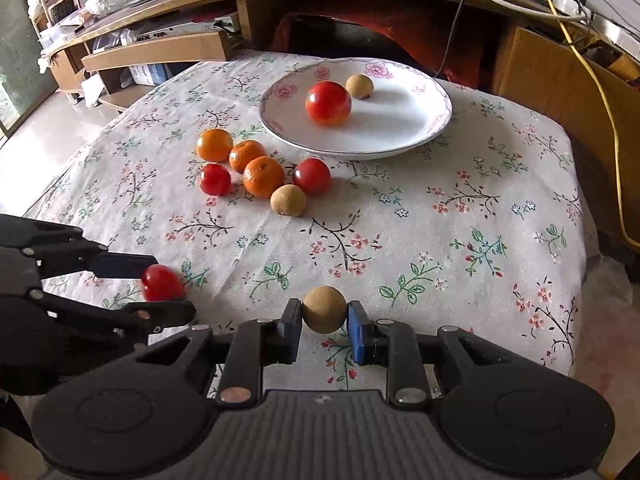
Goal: Organize fruits
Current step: 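Carry the red tomato into the bowl and open the left gripper while the right gripper carries the tan fruit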
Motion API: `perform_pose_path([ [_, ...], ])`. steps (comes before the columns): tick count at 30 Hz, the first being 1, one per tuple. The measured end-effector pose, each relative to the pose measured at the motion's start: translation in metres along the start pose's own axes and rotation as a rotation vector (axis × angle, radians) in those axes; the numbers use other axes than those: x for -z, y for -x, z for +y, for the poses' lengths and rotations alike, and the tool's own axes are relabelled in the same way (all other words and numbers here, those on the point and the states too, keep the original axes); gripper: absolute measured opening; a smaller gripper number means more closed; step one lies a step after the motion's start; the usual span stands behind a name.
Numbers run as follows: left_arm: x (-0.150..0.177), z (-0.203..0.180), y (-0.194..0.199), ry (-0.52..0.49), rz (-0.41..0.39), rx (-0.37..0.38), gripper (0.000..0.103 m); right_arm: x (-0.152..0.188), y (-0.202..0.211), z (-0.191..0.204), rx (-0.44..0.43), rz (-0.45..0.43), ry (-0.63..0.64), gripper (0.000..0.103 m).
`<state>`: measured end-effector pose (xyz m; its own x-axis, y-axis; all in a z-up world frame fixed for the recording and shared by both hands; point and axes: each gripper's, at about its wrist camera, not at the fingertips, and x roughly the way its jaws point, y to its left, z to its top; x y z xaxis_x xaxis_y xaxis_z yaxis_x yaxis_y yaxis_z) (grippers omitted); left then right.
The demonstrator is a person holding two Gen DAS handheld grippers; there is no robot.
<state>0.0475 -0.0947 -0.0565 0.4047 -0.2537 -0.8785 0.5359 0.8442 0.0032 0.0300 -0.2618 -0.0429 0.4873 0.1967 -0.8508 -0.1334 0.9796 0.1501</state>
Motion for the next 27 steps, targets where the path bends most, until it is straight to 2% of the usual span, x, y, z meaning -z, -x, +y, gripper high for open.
perform_pose_path([
  [4,-0.006,0.001,0.004,0.019,-0.008,-0.01,0.046,-0.006,0.004,0.0,0.003,-0.015,-0.002,0.026],
  [8,-0.026,0.011,0.021,0.06,-0.056,-0.028,0.046,-0.021,0.012,0.004,0.0,-0.051,-0.004,0.026],
  [11,-0.046,0.016,0.027,0.042,-0.102,-0.035,0.046,-0.036,0.018,0.003,0.001,-0.081,-0.012,0.026],
  [19,-0.09,0.025,0.011,0.058,-0.146,-0.021,0.046,-0.067,0.005,-0.007,0.02,-0.093,-0.054,0.026],
  [27,-0.122,0.027,-0.009,0.041,-0.152,-0.033,0.046,-0.097,-0.01,-0.019,0.043,-0.099,-0.06,0.026],
])
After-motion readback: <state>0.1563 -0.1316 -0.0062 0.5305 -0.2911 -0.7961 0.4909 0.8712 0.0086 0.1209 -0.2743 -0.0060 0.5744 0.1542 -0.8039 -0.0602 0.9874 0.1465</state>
